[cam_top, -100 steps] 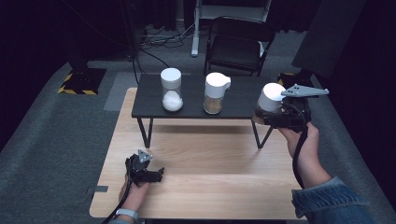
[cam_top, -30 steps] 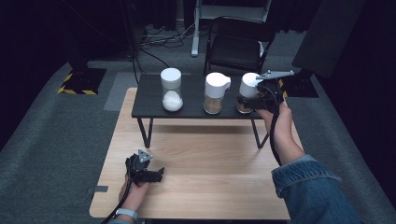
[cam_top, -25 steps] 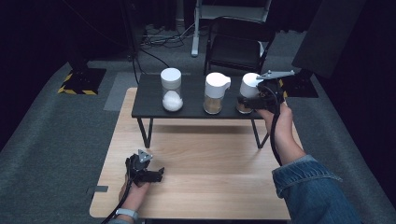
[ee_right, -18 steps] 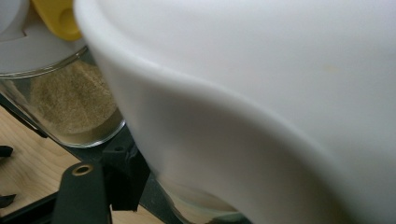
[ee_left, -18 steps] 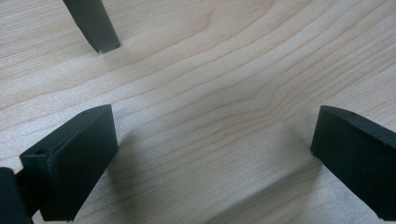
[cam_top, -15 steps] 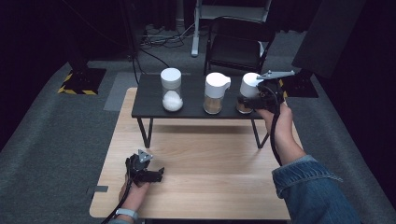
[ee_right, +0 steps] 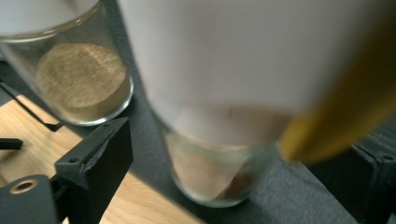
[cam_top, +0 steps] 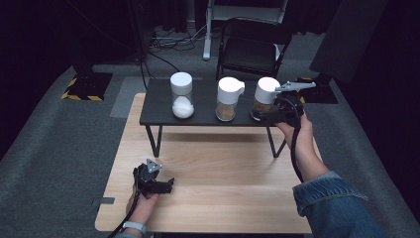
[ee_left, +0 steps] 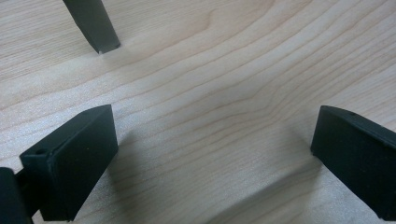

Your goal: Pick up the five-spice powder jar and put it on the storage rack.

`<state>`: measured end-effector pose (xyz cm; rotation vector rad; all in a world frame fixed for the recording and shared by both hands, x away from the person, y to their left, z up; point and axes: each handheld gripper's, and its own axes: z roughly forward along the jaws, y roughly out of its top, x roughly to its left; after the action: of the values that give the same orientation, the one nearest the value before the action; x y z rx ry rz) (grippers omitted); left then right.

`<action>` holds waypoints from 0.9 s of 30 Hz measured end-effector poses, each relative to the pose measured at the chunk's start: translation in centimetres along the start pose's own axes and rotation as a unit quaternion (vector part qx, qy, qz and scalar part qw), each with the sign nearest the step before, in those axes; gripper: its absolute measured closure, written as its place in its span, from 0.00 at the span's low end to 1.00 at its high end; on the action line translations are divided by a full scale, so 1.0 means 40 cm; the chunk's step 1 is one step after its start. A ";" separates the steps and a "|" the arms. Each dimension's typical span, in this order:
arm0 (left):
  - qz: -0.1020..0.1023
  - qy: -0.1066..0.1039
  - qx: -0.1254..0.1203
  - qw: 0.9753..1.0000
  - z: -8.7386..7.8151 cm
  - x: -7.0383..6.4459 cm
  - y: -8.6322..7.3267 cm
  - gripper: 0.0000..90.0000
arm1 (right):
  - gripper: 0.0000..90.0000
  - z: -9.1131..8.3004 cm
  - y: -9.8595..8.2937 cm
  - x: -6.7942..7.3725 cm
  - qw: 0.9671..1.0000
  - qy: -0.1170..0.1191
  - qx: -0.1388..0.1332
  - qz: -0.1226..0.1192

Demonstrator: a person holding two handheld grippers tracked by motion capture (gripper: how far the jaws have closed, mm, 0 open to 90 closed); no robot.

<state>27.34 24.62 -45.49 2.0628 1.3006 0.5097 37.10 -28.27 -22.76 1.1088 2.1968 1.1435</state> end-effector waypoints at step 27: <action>-0.001 0.001 0.000 1.000 0.000 -0.001 0.000 0.00 | 0.08 -0.090 -0.116 0.018 1.000 0.018 -0.022 -0.006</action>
<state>27.32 24.57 -45.49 2.0619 1.3029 0.5113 32.14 -31.02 -24.53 1.0628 2.1922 1.2106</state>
